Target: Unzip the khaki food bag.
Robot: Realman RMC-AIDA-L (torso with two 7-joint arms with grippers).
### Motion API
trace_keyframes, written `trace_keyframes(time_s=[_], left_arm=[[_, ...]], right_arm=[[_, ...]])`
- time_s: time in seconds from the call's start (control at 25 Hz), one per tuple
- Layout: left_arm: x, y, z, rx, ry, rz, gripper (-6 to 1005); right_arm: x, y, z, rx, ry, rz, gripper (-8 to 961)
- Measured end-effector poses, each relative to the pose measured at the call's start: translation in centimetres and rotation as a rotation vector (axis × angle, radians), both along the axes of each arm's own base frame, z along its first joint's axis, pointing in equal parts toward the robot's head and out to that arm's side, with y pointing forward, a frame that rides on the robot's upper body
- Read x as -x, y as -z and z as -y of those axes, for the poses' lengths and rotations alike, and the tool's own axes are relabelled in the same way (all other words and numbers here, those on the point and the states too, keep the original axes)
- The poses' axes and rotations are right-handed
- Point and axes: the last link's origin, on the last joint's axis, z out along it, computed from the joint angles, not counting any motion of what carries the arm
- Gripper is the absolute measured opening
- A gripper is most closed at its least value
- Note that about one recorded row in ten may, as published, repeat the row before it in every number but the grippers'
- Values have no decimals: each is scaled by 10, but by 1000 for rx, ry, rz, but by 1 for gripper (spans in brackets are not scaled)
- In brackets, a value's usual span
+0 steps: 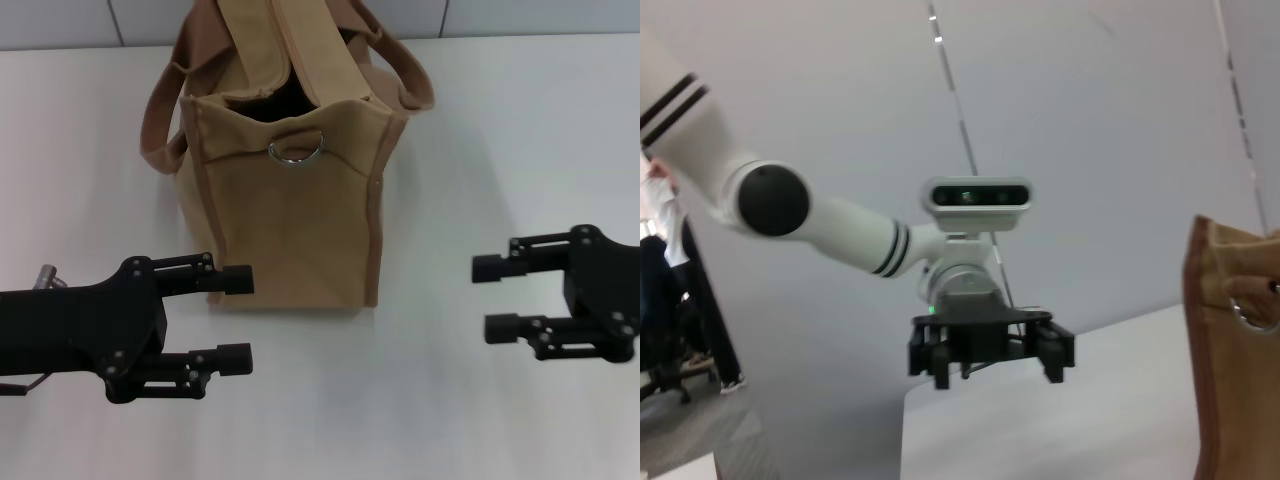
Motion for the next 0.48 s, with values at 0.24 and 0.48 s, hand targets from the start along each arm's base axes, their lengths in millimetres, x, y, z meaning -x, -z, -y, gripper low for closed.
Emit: trace_keyframes(time_s=[0.24,0.48], left_arm=[[0,0,-1,-4,-2,-4,755],[1,-1,-1,-9,-5,-5,755]], right_arm=[[5,7,-1,12,2,-8,663],[6,8,-1,1,-23,-9,695]])
